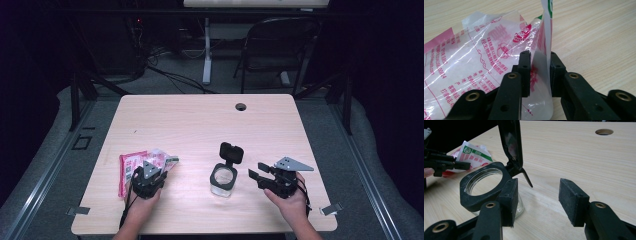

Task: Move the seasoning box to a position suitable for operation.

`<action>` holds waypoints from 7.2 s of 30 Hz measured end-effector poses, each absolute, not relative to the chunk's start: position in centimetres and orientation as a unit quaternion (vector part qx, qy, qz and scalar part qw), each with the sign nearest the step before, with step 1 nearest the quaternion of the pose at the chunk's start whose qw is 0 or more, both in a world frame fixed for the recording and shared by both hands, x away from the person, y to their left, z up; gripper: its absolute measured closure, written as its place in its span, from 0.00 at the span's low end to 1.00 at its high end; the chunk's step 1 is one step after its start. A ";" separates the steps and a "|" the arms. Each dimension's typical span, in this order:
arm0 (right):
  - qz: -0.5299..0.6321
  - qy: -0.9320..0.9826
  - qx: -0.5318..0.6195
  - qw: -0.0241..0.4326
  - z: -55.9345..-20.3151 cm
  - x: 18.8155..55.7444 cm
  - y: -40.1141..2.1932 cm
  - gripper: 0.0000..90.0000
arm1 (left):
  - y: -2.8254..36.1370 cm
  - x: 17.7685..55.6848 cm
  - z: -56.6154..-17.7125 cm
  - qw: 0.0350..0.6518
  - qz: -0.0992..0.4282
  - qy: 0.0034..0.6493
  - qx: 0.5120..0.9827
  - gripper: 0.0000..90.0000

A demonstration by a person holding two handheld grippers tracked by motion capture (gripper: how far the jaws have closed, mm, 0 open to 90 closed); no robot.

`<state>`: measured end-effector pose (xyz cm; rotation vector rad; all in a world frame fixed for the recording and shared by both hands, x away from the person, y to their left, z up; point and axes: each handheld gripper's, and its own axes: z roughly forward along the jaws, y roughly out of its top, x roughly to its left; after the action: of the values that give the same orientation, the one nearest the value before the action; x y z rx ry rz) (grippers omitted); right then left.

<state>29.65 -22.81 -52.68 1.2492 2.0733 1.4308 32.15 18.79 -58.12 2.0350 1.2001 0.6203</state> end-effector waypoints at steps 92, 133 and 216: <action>0.501 0.726 0.445 0.156 -53.0 29.8 -23.1 0.56 | 23.8 31.9 -51.8 0.383 0.259 0.484 0.743 1.00; 0.500 0.727 0.446 0.153 -53.1 29.9 -22.9 0.56 | 25.8 30.7 -47.0 0.416 0.320 0.473 0.708 1.00; 0.495 0.735 0.437 0.156 -52.8 30.0 -23.1 0.62 | 15.0 29.7 -45.5 0.487 0.247 0.333 0.769 1.00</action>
<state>29.99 -23.08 -52.79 1.2502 2.1046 1.4168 29.72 14.97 -45.50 1.8695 0.8100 0.6008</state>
